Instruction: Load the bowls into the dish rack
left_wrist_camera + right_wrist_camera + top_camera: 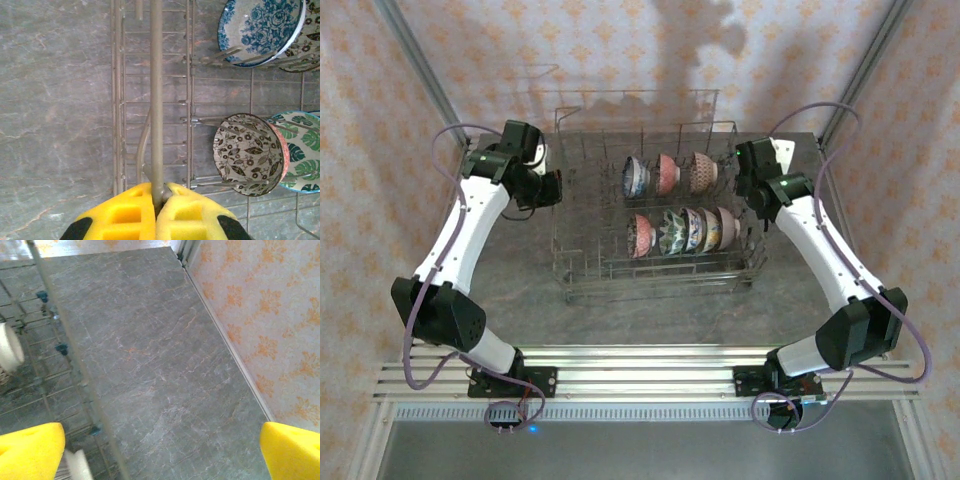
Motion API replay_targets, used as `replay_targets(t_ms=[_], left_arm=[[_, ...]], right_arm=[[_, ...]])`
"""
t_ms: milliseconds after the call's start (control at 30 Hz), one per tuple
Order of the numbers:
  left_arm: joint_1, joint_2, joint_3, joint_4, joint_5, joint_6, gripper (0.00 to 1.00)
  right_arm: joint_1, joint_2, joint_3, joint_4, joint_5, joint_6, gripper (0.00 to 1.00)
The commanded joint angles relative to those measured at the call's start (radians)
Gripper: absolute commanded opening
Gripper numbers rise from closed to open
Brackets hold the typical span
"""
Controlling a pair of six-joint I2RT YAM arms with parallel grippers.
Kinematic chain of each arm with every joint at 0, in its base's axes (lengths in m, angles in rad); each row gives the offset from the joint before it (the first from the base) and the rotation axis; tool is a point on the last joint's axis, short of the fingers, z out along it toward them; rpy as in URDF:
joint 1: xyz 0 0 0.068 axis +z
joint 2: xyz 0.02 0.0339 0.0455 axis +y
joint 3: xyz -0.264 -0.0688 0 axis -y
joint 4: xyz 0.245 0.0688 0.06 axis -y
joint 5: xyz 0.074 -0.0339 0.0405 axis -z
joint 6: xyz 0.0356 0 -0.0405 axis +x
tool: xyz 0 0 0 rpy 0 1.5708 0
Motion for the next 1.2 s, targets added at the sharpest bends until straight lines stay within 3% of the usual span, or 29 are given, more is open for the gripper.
replay_targets(t_ms=[0,233,333,433,500,567,633,733,867,1000,1167], left_arm=[[0.093,-0.010,0.042,-0.059,-0.125,0.046,0.00],[0.177,-0.027,0.050,-0.090,-0.174,0.094,0.00],[0.179,-0.034,0.065,-0.084,-0.211,0.106,0.23],[0.178,-0.055,0.093,-0.049,-0.154,0.103,0.53],[0.179,-0.099,0.081,0.014,-0.149,0.092,0.66],[0.179,-0.170,0.040,0.106,-0.196,0.083,0.79],[0.180,-0.262,-0.048,0.221,-0.274,0.072,0.99],[0.208,-0.381,-0.204,0.371,-0.373,0.060,0.99],[0.299,-0.414,-0.366,0.418,-0.475,0.022,0.99],[0.322,-0.469,-0.623,0.579,-0.616,0.020,0.99],[0.321,-0.485,-0.927,0.879,-0.608,0.045,0.99]], right_arm=[[-0.041,-0.029,-0.027,0.028,-0.039,0.020,0.99],[-0.131,-0.042,-0.058,0.061,-0.070,0.023,0.99],[-0.151,-0.044,-0.082,0.091,-0.053,0.014,0.99],[-0.177,-0.044,-0.122,0.147,-0.053,0.004,1.00],[-0.225,-0.037,-0.166,0.202,-0.090,0.012,1.00],[-0.256,-0.030,-0.231,0.282,-0.059,0.001,1.00],[-0.283,-0.041,-0.324,0.390,-0.082,-0.022,1.00],[-0.305,-0.072,-0.487,0.559,-0.154,-0.032,1.00],[-0.305,-0.083,-0.693,0.794,-0.189,-0.083,1.00],[-0.305,-0.097,-0.882,1.090,-0.240,-0.091,0.99],[-0.302,-0.040,-0.921,1.307,-0.323,-0.127,0.99]])
